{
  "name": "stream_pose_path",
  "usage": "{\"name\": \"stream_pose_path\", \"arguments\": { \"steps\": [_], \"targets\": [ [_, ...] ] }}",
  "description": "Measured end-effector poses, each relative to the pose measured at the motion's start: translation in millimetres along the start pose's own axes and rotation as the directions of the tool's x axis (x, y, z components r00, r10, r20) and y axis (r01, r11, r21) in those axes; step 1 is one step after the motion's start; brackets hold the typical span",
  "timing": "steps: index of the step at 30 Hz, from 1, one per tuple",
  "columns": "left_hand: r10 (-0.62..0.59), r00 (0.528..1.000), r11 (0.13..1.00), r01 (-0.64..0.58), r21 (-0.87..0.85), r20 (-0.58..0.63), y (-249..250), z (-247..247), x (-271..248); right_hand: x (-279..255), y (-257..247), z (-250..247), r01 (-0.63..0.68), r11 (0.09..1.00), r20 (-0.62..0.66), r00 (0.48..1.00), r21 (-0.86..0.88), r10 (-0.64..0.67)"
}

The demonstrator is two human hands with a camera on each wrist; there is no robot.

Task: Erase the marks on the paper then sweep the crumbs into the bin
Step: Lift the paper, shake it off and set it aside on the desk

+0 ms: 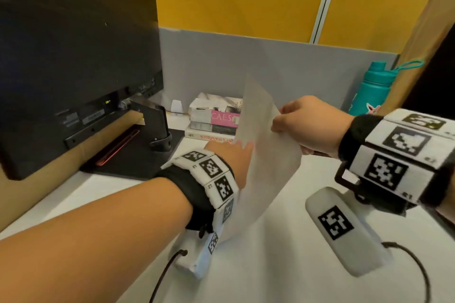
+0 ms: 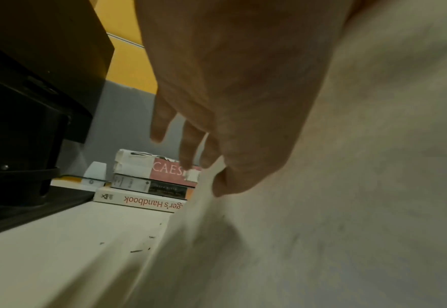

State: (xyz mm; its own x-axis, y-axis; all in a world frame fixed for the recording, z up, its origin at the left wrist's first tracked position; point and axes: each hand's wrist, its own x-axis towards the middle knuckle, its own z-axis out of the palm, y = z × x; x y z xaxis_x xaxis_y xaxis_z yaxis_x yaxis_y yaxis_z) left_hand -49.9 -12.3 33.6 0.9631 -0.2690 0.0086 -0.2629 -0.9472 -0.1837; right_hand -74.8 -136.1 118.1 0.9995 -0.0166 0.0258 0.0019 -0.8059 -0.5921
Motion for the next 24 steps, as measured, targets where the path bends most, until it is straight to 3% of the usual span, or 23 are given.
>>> {"name": "stream_pose_path", "arguments": {
  "steps": [2, 5, 8, 10, 12, 14, 15, 18, 20, 21, 23, 24],
  "targets": [
    [-0.012, 1.0, 0.999, 0.013, -0.05, 0.018, 0.9, -2.8, 6.1, 4.6, -6.5, 2.6, -0.019, 1.0, 0.008, 1.0, -0.017, 0.019],
    [-0.145, 0.988, 0.983, 0.138, -0.124, -0.049, -5.1, -14.7, 3.7, 10.3, -11.3, 5.4, -0.043, 0.998, -0.002, 0.999, -0.041, 0.043],
    [-0.021, 1.0, 0.981, 0.024, -0.195, 0.014, 4.3, -15.3, 4.9, 15.6, -13.2, 9.2, -0.044, 0.998, 0.017, 0.999, -0.037, 0.044],
    [-0.053, 0.997, 0.965, 0.065, -0.255, 0.051, -3.0, -11.1, 11.8, 17.4, -12.7, 11.6, -0.049, 0.998, 0.027, 0.998, -0.033, 0.05],
    [-0.136, 0.99, 0.889, 0.136, -0.438, 0.031, -12.2, -14.0, 14.7, 18.4, -11.9, 11.8, -0.057, 0.998, 0.025, 0.998, -0.026, 0.057],
    [-0.105, 0.994, 0.78, 0.072, -0.622, -0.017, -12.0, -17.6, 17.9, 19.6, -12.3, 11.9, -0.058, 0.998, 0.024, 0.998, -0.003, 0.058],
    [-0.054, 0.999, 0.757, 0.042, -0.652, 0.002, -9.7, -17.9, 17.4, 19.8, -13.0, 12.6, -0.058, 0.998, 0.025, 0.998, 0.009, 0.058],
    [-0.051, 0.979, 0.663, 0.181, -0.727, 0.198, -7.5, -14.5, 11.6, 19.6, -15.2, 14.4, -0.06, 0.998, 0.023, 0.998, 0.018, 0.059],
    [-0.115, 0.984, 0.611, 0.179, -0.771, 0.138, -9.9, -14.2, 14.1, 19.9, -15.6, 14.4, -0.066, 0.998, 0.017, 0.998, 0.016, 0.066],
    [-0.117, 0.982, 0.516, 0.188, -0.836, 0.149, -9.6, -11.8, 18.0, 20.3, -15.6, 14.4, -0.068, 0.998, 0.017, 0.998, 0.015, 0.067],
    [0.014, 0.99, 0.349, 0.127, -0.928, 0.14, -5.2, -10.4, 11.2, 20.4, -15.9, 16.0, -0.067, 0.998, 0.026, 0.997, 0.011, 0.066],
    [0.043, 0.988, 0.342, 0.124, -0.932, 0.147, -5.3, -8.6, 8.8, 20.2, -16.6, 16.7, -0.064, 0.998, 0.035, 0.997, 0.004, 0.064]
  ]
}}
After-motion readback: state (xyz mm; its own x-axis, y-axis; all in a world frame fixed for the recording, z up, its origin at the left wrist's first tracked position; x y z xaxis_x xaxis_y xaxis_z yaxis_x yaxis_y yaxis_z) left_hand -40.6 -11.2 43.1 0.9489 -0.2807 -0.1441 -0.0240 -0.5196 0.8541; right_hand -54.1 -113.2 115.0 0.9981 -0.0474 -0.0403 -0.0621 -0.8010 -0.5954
